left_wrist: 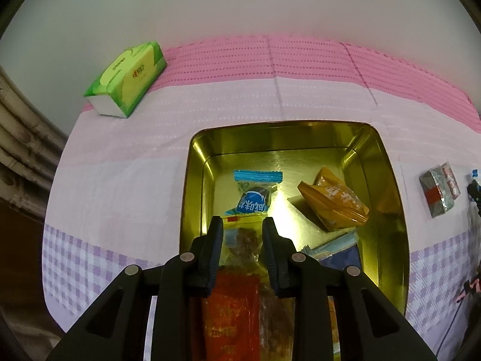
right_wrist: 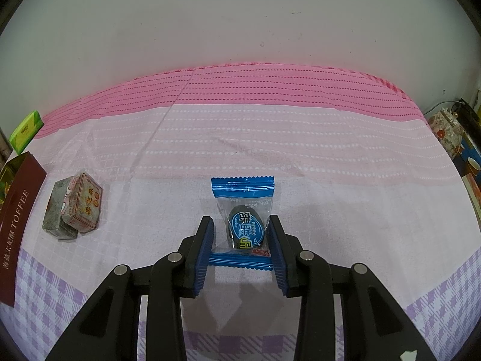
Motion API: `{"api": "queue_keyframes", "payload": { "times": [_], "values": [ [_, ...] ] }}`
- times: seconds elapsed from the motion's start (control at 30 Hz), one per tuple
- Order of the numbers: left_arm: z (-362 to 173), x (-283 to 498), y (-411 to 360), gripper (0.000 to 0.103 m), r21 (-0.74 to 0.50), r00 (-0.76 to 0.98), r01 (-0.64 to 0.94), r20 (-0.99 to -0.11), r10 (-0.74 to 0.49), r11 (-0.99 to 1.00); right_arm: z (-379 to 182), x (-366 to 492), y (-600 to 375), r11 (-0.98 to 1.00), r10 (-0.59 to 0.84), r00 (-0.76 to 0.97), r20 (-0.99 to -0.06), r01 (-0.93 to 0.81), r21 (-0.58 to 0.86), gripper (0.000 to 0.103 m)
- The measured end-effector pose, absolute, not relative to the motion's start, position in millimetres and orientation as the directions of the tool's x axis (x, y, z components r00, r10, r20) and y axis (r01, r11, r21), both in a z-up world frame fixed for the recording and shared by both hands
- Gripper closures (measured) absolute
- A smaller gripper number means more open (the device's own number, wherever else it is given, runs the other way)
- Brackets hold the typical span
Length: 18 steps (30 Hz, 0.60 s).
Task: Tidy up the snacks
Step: 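Carry the yellow candy into the tin with the left gripper and release, then carry the blue candy into the tin with the right gripper and release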
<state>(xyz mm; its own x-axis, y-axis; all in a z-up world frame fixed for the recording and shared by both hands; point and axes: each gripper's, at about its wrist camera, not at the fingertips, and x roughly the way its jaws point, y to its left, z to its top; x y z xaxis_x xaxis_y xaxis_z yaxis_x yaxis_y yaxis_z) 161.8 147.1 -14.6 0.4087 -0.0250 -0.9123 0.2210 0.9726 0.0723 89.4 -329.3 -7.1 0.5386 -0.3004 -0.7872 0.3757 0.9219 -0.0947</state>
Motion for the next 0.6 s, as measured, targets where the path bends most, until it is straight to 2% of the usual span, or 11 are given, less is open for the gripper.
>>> {"api": "queue_keyframes", "payload": {
  "times": [0.17,0.23,0.4,0.6],
  "values": [
    [-1.9,150.4,150.9,0.073,0.083,0.449,0.209,-0.893,-0.021,0.974,-7.2,89.7,-328.6,0.922,-0.304,0.537,-0.787,0.375,-0.101,0.068],
    [4.3,141.1,154.4,0.068,0.099,0.485,0.172,-0.875,0.003,0.98,-7.3,90.4,-328.5,0.922,-0.306,0.536,-0.787,0.373,-0.104,0.068],
    [12.4,112.9,159.8,0.063,0.162,0.549,0.12,-0.833,0.071,0.979,-7.3,90.1,-328.3,0.922,-0.309,0.534,-0.787,0.373,-0.109,0.068],
    [17.7,85.7,172.7,0.058,0.158,0.585,0.066,-0.806,0.09,0.985,-7.2,90.7,-327.3,0.921,-0.31,0.534,-0.787,0.372,-0.11,0.068]
  ]
}}
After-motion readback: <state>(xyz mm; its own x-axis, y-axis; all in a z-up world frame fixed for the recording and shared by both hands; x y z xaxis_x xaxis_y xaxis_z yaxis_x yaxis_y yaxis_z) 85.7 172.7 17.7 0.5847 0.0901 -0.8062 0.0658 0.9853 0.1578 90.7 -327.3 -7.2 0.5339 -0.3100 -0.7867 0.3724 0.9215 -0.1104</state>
